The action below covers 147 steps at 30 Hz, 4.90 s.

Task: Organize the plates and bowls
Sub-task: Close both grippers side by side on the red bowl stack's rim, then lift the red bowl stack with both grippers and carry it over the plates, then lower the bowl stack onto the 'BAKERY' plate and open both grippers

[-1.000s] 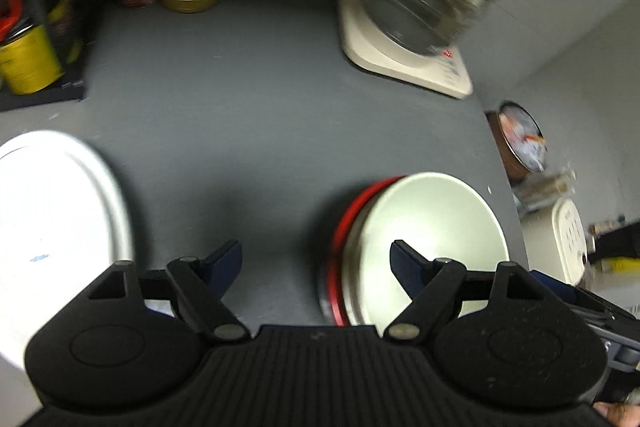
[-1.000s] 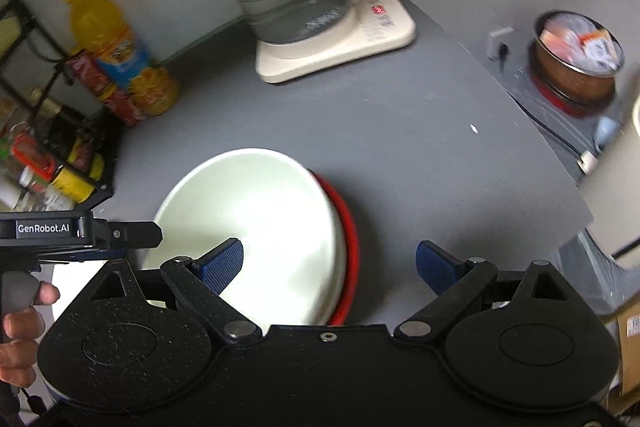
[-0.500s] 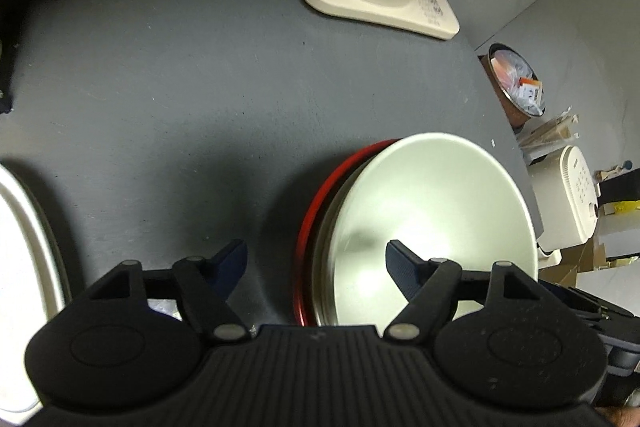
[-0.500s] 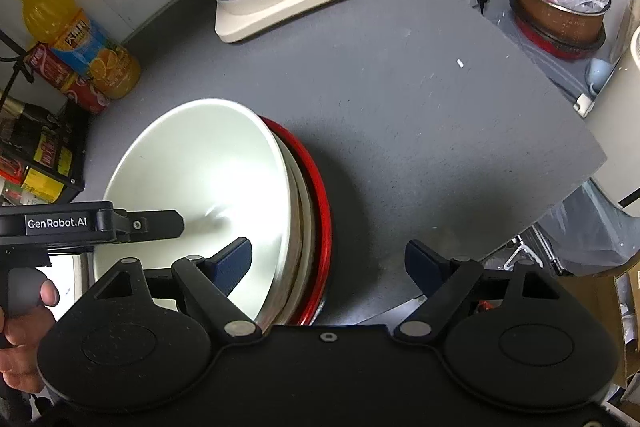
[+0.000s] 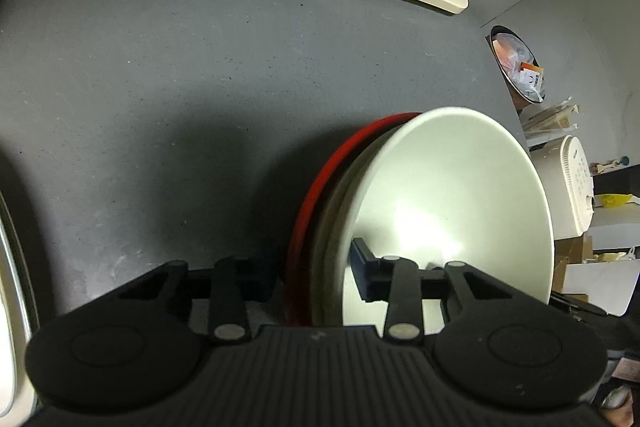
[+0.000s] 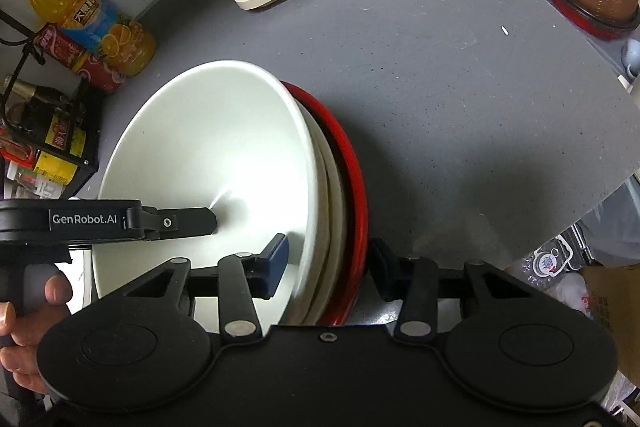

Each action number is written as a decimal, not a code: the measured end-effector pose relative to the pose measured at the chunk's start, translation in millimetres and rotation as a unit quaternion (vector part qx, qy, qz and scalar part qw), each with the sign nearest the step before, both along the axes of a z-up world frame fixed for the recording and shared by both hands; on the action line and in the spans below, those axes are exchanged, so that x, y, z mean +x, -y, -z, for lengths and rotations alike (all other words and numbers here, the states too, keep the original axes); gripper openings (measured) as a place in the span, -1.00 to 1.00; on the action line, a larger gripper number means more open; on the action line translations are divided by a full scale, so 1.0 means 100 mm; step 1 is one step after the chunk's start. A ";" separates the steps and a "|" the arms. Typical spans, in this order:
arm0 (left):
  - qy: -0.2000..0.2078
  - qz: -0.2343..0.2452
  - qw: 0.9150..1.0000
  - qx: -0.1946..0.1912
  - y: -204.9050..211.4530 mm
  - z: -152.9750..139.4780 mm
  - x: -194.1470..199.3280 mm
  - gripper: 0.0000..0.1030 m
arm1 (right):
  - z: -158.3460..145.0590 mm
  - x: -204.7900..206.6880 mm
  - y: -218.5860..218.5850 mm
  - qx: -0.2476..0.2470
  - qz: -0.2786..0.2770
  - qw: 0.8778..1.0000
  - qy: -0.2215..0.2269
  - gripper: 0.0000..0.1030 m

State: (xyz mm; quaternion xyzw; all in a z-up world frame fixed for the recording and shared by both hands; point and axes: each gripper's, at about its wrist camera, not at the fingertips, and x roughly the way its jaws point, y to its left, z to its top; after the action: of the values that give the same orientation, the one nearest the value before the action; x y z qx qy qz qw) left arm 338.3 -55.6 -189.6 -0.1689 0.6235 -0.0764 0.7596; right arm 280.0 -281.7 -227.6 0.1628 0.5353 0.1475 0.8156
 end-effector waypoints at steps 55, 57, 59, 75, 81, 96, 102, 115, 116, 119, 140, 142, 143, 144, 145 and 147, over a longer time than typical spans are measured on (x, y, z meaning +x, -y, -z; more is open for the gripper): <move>0.066 -0.314 0.947 0.019 -2.10 -0.70 -1.42 -0.32 | -0.76 0.02 -2.30 0.012 -0.320 0.943 0.090 -0.32; 0.063 -0.326 0.943 0.015 -2.22 -0.68 -1.48 -0.32 | -0.75 0.01 -2.41 0.010 -0.329 0.940 0.088 -0.33; 0.061 -0.338 0.939 0.012 -2.35 -0.66 -1.52 -0.32 | -0.75 0.00 -2.52 0.010 -0.336 0.938 0.085 -0.33; 0.040 -0.380 0.924 0.009 -2.87 -0.46 -1.70 -0.32 | -0.54 0.01 -2.97 0.001 -0.344 0.937 0.054 -0.32; 0.033 -0.378 0.925 0.001 -2.93 -0.40 -1.68 -0.32 | -0.47 0.04 -2.98 -0.005 -0.333 0.942 0.040 -0.31; 0.042 -0.369 0.929 -0.014 -3.06 -0.35 -1.66 -0.31 | -0.47 0.03 -2.94 0.011 -0.322 0.946 0.033 -0.13; 0.063 -0.360 0.931 -0.009 -3.14 -0.46 -1.64 -0.22 | -0.66 -0.01 -2.78 0.018 -0.314 0.948 0.056 -0.13; 0.107 -0.328 0.938 0.027 -3.04 -0.74 -1.46 0.34 | -0.93 -0.21 -2.35 0.045 -0.262 0.958 0.106 0.00; 0.109 -0.324 0.939 0.026 -3.03 -0.75 -1.46 0.35 | -0.94 -0.24 -2.30 0.044 -0.255 0.960 0.110 0.00; 0.111 -0.313 0.943 0.035 -2.96 -0.79 -1.46 0.36 | -0.95 -0.37 -2.15 0.038 -0.232 0.964 0.120 0.01; 0.149 -0.247 0.954 0.083 -2.18 -1.34 -2.31 0.70 | -1.21 -1.71 -1.26 0.044 -0.120 0.974 0.187 0.73; 0.153 -0.237 0.956 0.084 -2.09 -1.37 -2.39 0.74 | -1.24 -1.81 -1.19 0.050 -0.108 0.975 0.189 0.79; 0.155 -0.231 0.957 0.084 -2.06 -1.39 -2.42 0.75 | -1.26 -1.86 -1.15 0.048 -0.101 0.975 0.192 0.87; 0.157 -0.224 0.958 0.084 -2.01 -1.40 -2.46 0.75 | -1.29 -1.92 -1.12 0.039 -0.093 0.975 0.197 0.89; 0.159 -0.219 0.959 0.084 -1.97 -1.41 -2.50 0.75 | -1.32 -1.96 -1.10 0.031 -0.088 0.975 0.202 0.92; 0.163 -0.209 0.961 0.086 -1.90 -1.44 -2.56 0.76 | -1.35 -2.05 -1.05 0.027 -0.079 0.974 0.209 0.96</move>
State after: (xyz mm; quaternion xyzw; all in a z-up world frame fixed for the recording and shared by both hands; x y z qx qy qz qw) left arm 81.9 134.2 -45.7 -0.2149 0.4466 0.1109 0.8614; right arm 75.1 -176.6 -93.0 0.1076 0.3602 0.2567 0.8904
